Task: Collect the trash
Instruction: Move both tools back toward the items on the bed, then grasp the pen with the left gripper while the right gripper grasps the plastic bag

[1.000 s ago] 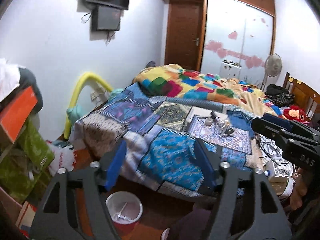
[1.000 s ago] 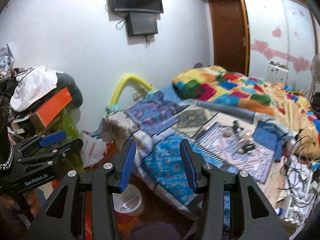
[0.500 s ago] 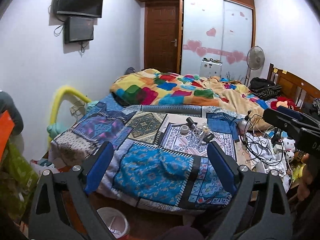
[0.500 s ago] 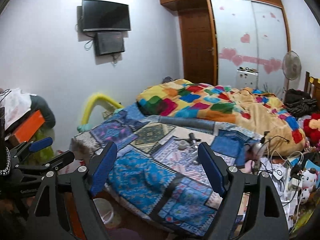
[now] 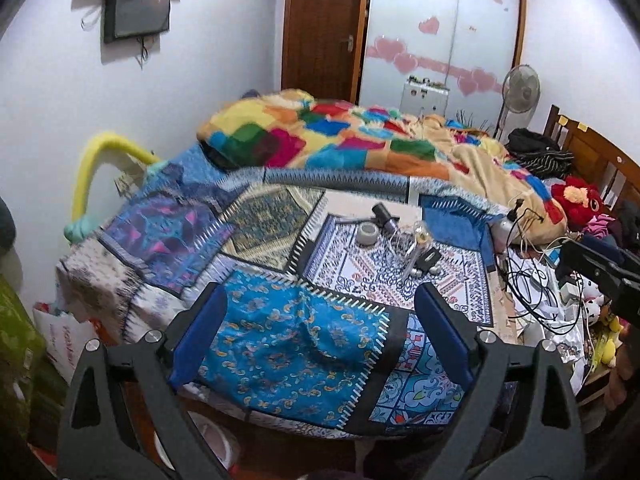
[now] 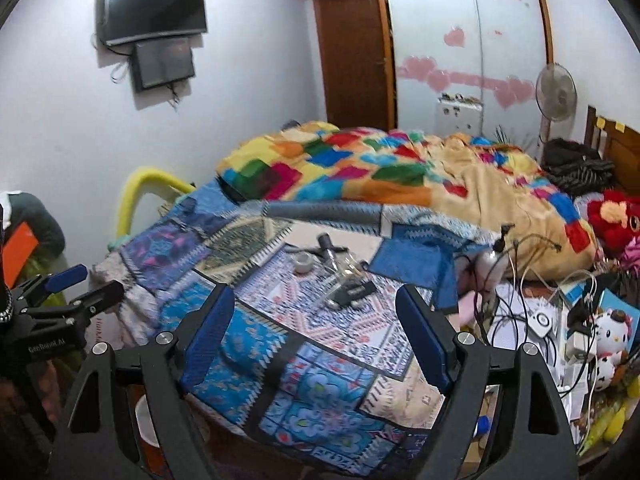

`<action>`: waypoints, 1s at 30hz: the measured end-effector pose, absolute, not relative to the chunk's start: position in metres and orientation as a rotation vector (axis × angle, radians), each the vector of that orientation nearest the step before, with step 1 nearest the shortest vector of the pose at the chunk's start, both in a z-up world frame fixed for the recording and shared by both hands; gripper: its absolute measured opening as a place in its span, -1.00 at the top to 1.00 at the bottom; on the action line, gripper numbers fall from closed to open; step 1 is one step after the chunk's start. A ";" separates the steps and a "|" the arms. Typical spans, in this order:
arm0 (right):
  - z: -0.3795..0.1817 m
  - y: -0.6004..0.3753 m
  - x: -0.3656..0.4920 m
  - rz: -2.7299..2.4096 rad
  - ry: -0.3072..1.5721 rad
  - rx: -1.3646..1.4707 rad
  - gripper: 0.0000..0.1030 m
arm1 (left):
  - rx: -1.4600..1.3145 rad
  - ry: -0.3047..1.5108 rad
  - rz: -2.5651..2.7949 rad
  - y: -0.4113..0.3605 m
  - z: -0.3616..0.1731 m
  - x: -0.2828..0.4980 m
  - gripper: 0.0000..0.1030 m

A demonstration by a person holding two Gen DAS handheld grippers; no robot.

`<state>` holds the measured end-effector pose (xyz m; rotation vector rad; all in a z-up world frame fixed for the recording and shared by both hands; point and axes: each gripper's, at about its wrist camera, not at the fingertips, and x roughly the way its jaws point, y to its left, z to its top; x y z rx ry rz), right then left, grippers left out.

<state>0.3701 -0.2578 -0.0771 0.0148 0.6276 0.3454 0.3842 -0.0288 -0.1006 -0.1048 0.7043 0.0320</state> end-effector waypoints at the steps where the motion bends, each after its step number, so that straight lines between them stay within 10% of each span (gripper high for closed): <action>1: -0.084 -0.260 0.379 0.341 0.651 0.020 -0.56 | -0.113 0.720 0.029 -0.029 -0.107 0.391 -0.85; 24: -0.194 -0.242 0.553 0.396 0.881 0.179 -0.55 | -0.162 0.906 -0.109 -0.050 -0.231 0.517 -0.84; 30: -0.219 -0.229 0.581 0.386 0.925 0.135 -0.09 | -0.162 0.921 -0.123 -0.054 -0.243 0.532 -0.80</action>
